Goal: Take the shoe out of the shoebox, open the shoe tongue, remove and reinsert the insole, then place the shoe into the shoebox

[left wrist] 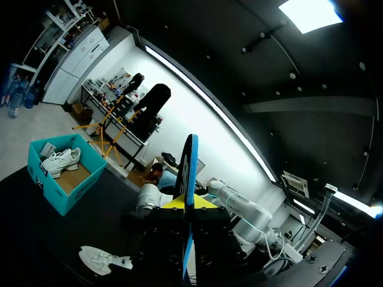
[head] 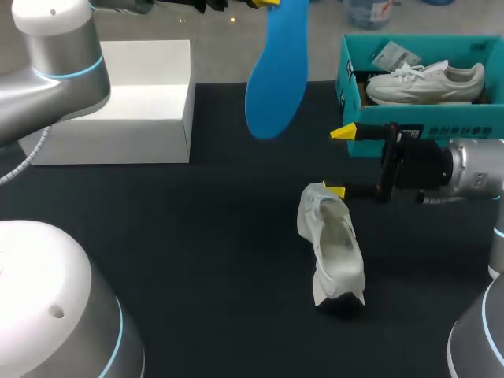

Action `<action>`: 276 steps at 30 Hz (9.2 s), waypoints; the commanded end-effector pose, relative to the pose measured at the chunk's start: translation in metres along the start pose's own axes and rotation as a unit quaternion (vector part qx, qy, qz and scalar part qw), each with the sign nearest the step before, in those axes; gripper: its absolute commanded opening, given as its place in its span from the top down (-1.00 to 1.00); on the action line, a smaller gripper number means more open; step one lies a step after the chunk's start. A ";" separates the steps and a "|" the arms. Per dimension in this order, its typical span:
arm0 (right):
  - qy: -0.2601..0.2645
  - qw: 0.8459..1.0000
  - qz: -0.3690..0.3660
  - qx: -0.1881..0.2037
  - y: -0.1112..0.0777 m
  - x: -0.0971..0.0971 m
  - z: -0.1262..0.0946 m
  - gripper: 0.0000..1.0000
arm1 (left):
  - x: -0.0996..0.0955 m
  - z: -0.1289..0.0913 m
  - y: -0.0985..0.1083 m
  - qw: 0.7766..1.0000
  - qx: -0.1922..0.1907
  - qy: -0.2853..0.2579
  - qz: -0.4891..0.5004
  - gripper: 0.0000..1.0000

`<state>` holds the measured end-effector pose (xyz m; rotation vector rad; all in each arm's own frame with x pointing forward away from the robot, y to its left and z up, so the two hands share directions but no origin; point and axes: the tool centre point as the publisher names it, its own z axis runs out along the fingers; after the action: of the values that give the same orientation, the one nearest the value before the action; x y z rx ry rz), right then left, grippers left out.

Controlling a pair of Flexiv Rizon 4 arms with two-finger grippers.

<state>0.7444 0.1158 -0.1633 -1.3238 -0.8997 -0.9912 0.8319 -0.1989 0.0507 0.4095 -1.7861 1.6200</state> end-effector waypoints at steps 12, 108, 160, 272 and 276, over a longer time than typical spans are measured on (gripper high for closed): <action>-0.001 0.999 -0.022 -0.023 -0.012 0.010 -0.006 -1.00 | 0.000 0.000 0.000 1.000 -0.001 0.000 0.000 1.00; -0.061 0.995 -0.032 0.068 0.021 0.032 0.014 -1.00 | 0.037 -0.003 0.141 0.928 -0.021 -0.018 0.371 1.00; -0.061 0.995 -0.032 0.068 0.021 0.032 0.014 -1.00 | 0.027 0.011 0.184 0.711 -0.093 -0.018 0.696 1.00; -0.061 0.995 -0.032 0.068 0.021 0.032 0.014 1.00 | -0.041 0.035 0.087 0.452 -0.572 0.257 0.634 -1.00; -0.061 0.995 -0.032 0.068 0.021 0.032 0.014 1.00 | -0.042 0.037 0.085 0.450 -0.584 0.229 0.636 -1.00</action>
<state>0.7764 0.1274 -0.1405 -1.2542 -1.0879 -0.8917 0.8003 -0.2246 -0.0444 -2.2405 -2.2204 0.6272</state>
